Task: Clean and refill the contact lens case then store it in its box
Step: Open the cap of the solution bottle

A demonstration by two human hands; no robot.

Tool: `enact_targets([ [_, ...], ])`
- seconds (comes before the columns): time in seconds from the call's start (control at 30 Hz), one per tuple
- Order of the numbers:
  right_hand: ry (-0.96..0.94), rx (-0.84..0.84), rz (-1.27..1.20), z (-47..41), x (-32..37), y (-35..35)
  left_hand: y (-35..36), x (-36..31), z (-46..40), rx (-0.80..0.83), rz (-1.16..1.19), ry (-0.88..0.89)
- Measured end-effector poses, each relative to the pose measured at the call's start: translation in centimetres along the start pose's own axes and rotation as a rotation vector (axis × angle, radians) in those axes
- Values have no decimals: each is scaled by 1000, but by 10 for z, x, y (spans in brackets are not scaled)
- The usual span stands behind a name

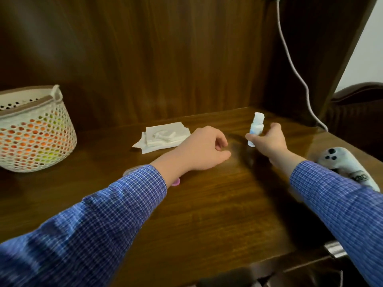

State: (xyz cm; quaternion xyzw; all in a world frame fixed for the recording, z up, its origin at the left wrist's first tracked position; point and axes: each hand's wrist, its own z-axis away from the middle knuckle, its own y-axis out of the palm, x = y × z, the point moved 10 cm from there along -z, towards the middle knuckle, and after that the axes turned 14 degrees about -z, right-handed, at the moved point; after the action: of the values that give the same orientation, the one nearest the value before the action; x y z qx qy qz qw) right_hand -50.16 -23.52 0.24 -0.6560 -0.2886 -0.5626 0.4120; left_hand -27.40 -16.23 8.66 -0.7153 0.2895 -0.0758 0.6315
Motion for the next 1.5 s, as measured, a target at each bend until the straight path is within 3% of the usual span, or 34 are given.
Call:
enact_targets([
  [0.2, -51, -3, 43, -12, -2, 16, -14, 30, 14, -71, 15, -68],
  [0.27, -105, 82, -23, 3, 11, 29, -24, 44, 21, -122, 51, -105],
  [0.4, -252, 565, -110, 76, 53, 87, -55, 70, 41, -255, 158, -192],
  [0.5, -258, 943, -188, 149, 77, 126, -78, 80, 65, -298, 250, -181],
  [0.6, -254, 1150, -208, 197, 87, 150, -94, 91, 95, -289, 270, -123],
  [0.77, -249, 1346, -204, 242, 82, 175, -92, 113, 136, -257, 299, -70],
  [0.93, -290, 1404, -222, 261, 77, 189, -80, 124, 148, -335, 400, -33],
  [1.07, -280, 1334, -334, 261, 73, 189, -79, 132, 152, -454, 452, -60],
  [1.5, -303, 1251, -490, 269, 75, 187, -76, 118, 160, -627, 389, -121],
])
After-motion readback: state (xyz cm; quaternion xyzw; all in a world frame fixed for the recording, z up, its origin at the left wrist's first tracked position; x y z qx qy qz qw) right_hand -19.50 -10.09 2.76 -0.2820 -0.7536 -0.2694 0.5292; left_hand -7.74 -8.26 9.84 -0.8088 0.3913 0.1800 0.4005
